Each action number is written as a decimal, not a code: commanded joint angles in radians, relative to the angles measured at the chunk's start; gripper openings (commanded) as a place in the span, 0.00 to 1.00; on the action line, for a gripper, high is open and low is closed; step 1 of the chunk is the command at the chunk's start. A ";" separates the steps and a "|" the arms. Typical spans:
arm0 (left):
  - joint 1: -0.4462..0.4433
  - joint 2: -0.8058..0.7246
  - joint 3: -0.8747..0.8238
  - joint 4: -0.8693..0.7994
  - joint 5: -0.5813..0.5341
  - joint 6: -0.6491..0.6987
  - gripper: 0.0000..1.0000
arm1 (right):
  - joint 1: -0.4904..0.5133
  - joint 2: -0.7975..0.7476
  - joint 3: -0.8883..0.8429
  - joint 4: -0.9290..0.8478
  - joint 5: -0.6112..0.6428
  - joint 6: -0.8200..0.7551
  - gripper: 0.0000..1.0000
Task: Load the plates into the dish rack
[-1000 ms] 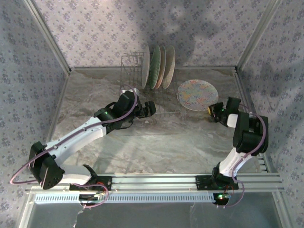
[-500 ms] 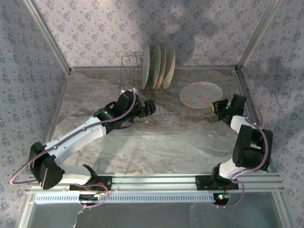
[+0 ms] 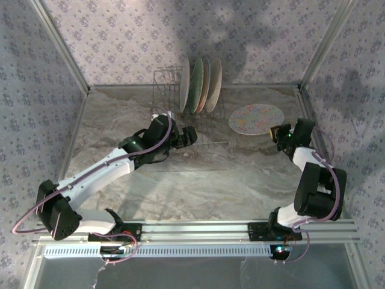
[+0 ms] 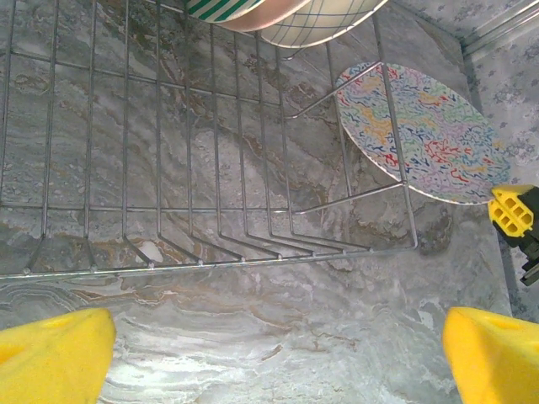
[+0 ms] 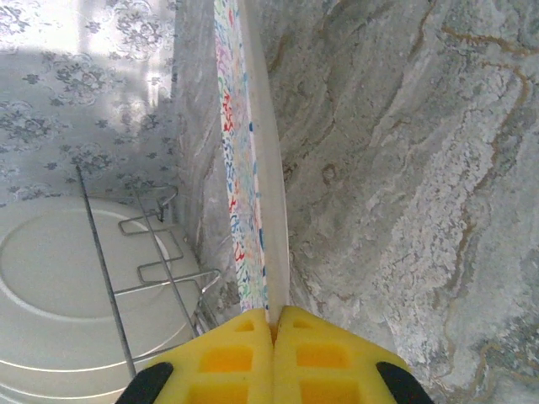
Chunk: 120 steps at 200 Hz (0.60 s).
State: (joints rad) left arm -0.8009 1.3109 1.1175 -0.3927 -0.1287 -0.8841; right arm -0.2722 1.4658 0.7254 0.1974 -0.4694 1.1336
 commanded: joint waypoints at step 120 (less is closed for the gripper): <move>-0.031 0.014 0.031 0.068 -0.025 -0.259 0.99 | -0.023 -0.151 0.014 0.075 -0.035 0.048 0.00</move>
State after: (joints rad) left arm -0.8093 1.3113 1.1175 -0.3882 -0.1364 -0.9928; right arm -0.2878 1.3708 0.7246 0.2348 -0.4793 1.1637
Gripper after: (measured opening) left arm 0.993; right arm 0.061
